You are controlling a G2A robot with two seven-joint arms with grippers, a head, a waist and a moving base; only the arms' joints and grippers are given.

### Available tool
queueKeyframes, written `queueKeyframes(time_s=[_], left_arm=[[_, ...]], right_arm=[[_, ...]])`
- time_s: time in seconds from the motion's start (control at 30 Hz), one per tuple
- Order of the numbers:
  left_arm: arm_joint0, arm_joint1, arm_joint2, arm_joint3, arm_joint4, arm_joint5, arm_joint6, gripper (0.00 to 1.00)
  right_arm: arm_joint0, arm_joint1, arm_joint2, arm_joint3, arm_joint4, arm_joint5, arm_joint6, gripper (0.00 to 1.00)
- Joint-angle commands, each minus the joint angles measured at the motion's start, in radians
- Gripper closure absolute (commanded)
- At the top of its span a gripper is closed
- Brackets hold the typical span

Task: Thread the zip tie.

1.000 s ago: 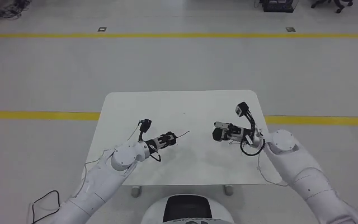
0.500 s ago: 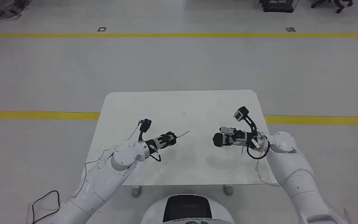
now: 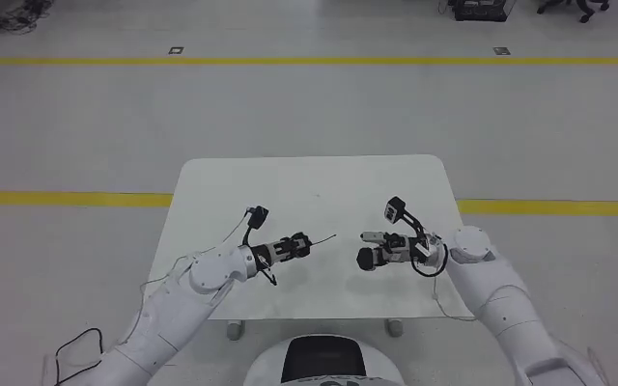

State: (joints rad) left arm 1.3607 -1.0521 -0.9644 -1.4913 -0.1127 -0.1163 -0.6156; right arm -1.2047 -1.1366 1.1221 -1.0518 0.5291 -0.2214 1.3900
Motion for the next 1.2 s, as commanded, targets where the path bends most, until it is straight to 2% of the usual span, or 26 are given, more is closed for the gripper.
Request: queueKeyframes(time_s=[0.0,0.03,0.27,0.33,0.4,0.57,0.6,0.77,0.83,1.07,1.17], left_arm=[[0.006,0.006,-0.003,-0.013,0.021,-0.049,-0.032,1.0],[0.008,0.007,-0.005,-0.015,0.027,-0.065,-0.035,1.0],[0.007,0.007,0.003,-0.017,0.046,-0.056,-0.028,1.0],[0.006,0.007,0.004,-0.019,0.049,-0.064,-0.032,1.0],[0.004,0.011,-0.002,-0.015,0.036,-0.082,-0.066,1.0],[0.004,0.018,-0.015,-0.014,-0.019,-0.11,-0.136,1.0],[0.001,0.019,-0.02,-0.013,-0.005,-0.122,-0.133,1.0],[0.001,0.019,-0.02,-0.013,-0.005,-0.122,-0.133,1.0],[0.004,0.018,-0.012,-0.015,-0.014,-0.116,-0.121,1.0],[-0.025,0.018,0.002,0.014,-0.081,-0.09,-0.211,1.0],[-0.036,0.017,0.014,0.02,-0.076,-0.082,-0.221,1.0]], right_arm=[[0.018,0.01,-0.039,0.026,0.049,0.002,0.0,0.0],[0.021,0.011,-0.043,0.03,0.055,0.001,0.0,0.0],[0.021,0.011,-0.043,0.03,0.055,0.001,0.0,0.0],[0.012,0.01,-0.051,0.011,0.048,0.0,-0.007,0.0],[0.013,0.012,-0.054,0.016,0.032,0.015,-0.003,0.0],[0.018,0.016,-0.086,0.009,0.015,-0.012,0.0,0.0],[0.018,0.016,-0.086,0.009,0.015,-0.012,0.0,0.0],[0.018,0.016,-0.086,0.009,0.015,-0.012,0.0,0.0],[0.008,0.016,-0.087,-0.006,0.01,-0.02,-0.031,0.0],[-0.005,0.019,-0.076,-0.007,0.033,-0.054,-0.016,0.0],[-0.005,0.019,-0.078,-0.004,0.037,-0.061,-0.013,0.0]])
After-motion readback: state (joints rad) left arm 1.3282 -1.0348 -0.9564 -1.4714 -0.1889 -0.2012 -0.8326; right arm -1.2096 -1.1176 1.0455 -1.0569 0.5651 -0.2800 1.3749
